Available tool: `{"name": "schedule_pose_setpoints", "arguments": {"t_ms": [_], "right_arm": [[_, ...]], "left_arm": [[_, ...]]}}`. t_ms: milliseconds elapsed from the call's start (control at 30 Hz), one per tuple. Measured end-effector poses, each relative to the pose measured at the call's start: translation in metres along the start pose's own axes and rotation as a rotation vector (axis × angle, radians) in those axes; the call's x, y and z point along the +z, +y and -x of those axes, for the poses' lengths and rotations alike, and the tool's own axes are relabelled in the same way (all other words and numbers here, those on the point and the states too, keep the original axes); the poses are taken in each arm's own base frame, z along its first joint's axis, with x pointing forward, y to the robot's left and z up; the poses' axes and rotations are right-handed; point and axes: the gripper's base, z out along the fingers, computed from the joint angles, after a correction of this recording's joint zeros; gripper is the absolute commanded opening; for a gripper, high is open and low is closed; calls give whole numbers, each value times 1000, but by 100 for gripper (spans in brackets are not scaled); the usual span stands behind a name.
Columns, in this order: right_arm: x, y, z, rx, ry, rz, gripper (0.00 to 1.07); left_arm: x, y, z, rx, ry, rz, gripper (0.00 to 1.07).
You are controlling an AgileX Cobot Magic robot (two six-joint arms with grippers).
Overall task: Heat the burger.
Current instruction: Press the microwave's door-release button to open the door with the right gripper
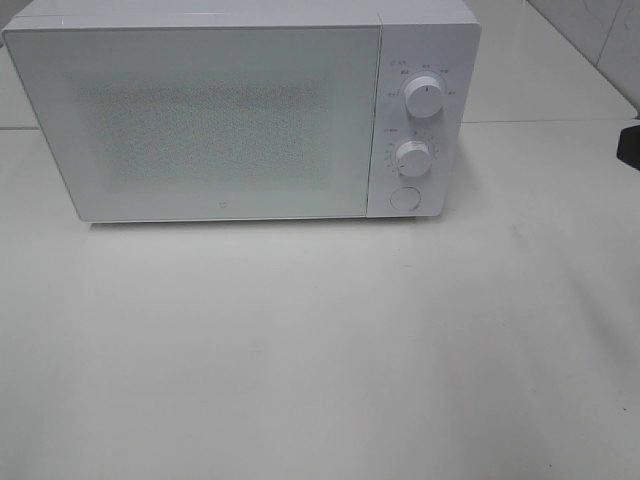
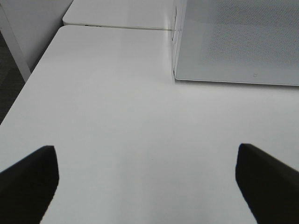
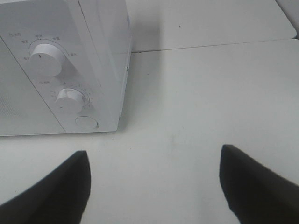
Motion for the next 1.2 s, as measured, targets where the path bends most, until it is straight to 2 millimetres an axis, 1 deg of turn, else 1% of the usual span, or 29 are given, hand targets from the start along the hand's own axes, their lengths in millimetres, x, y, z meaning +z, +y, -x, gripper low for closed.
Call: {"name": "schedule_pose_setpoints", "arguments": {"t_ms": [33, 67, 100, 133, 200, 233, 300, 333, 367, 433, 467, 500, 533, 567, 633, 667, 733, 767, 800, 833, 900, 1067, 1200], "right_arm": [[9, 1, -1, -1, -2, 5, 72], [9, 1, -1, -1, -2, 5, 72], [16, 1, -2, -1, -7, 10, 72], [16, 1, -2, -1, -7, 10, 72], [28, 2, -3, -2, -5, 16, 72], [28, 2, -3, -2, -5, 16, 72], [41, 2, -5, -1, -8, 23, 72], [41, 2, -5, -1, -8, 23, 72], [48, 3, -4, -1, -28, 30, 72], [52, 3, -5, -1, -40, 34, 72], [58, 4, -8, 1, -70, 44, 72], [58, 4, -8, 1, -70, 44, 72], [64, 4, -15, 9, -91, 51, 72], [64, 4, -15, 9, -91, 51, 72], [71, 3, -26, 21, -126, 46, 72], [71, 3, -26, 21, -126, 46, 72], [76, 0, -36, 29, -158, 18, 72], [76, 0, -36, 29, -158, 18, 72], [77, -3, -41, 29, -179, -9, 72], [77, -3, -41, 29, -179, -9, 72], [79, -7, -48, 10, -209, -47, 72], [77, -10, -56, -3, -224, -72, 72], [76, -8, -58, 12, -225, -79, 72]], "left_arm": [[0, 0, 0, 0, 0, 0, 98], [0, 0, 0, 0, 0, 0, 98], [0, 0, 0, 0, 0, 0, 98], [0, 0, 0, 0, 0, 0, 98], [0, 0, 0, 0, 0, 0, 98], [0, 0, 0, 0, 0, 0, 98], [0, 0, 0, 0, 0, 0, 98], [0, 0, 0, 0, 0, 0, 98], [0, 0, 0, 0, 0, 0, 98], [0, 0, 0, 0, 0, 0, 98], [0, 0, 0, 0, 0, 0, 98], [0, 0, 0, 0, 0, 0, 98], [0, 0, 0, 0, 0, 0, 98], [0, 0, 0, 0, 0, 0, 98], [0, 0, 0, 0, 0, 0, 98], [0, 0, 0, 0, 0, 0, 98], [0, 0, 0, 0, 0, 0, 98], [0, 0, 0, 0, 0, 0, 98], [0, 0, 0, 0, 0, 0, 98], [0, 0, 0, 0, 0, 0, 98], [0, 0, 0, 0, 0, 0, 98], [0, 0, 0, 0, 0, 0, 98], [0, 0, 0, 0, 0, 0, 98]]}}
